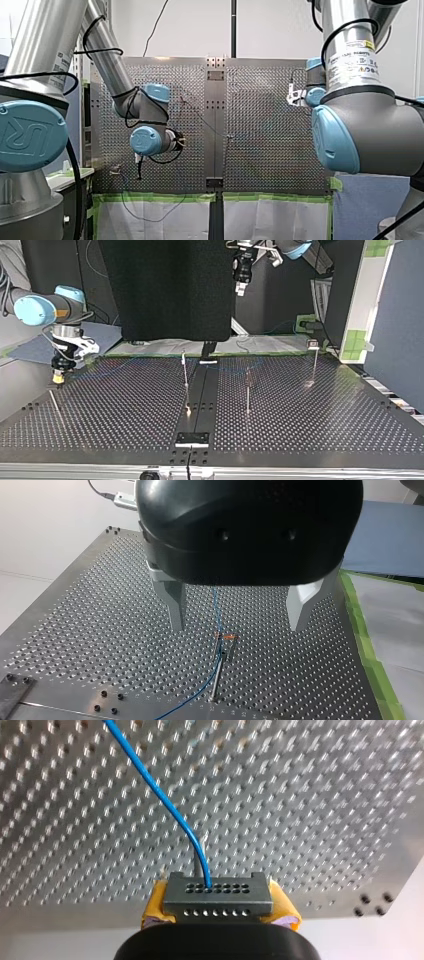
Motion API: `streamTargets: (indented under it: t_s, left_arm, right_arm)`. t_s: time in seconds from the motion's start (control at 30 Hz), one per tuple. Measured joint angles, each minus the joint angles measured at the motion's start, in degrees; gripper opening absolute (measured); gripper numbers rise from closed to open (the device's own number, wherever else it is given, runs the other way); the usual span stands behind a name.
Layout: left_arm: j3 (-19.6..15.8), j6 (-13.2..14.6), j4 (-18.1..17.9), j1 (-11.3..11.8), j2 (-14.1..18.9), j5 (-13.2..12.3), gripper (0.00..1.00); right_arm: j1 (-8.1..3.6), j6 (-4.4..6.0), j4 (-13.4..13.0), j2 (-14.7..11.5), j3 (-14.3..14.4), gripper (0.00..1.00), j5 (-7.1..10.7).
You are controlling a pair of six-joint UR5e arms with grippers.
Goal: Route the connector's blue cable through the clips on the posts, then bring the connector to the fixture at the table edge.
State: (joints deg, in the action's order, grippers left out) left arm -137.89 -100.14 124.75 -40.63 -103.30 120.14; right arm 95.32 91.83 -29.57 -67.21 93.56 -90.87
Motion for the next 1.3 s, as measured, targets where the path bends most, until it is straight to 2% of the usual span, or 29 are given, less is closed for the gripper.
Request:
streamTargets:
  t_s: [0.33, 0.6, 1.13, 1.3]
  left_arm:
    - [0.00, 0.03, 0.15, 0.08, 0.03, -0.04, 1.00]
    - [0.00, 0.05, 0.38, 0.13, 0.01, -0.04, 1.00]
    - [0.17, 0.65, 1.91, 0.21, 0.04, -0.04, 1.00]
    - [0.36, 0.94, 2.70, 0.32, 0.04, 0.03, 1.00]
  right_arm:
    - [-2.31, -0.65, 4.47, 0.00, -0.07, 0.00, -0.33]
    - [-3.80, -1.13, 7.11, 0.00, -0.05, 0.00, 0.39]
    - [-6.72, -0.57, 6.14, 0.00, -1.42, 0.00, 7.79]
    - [-7.48, -0.01, 5.69, 0.08, -2.11, 0.00, 10.13]
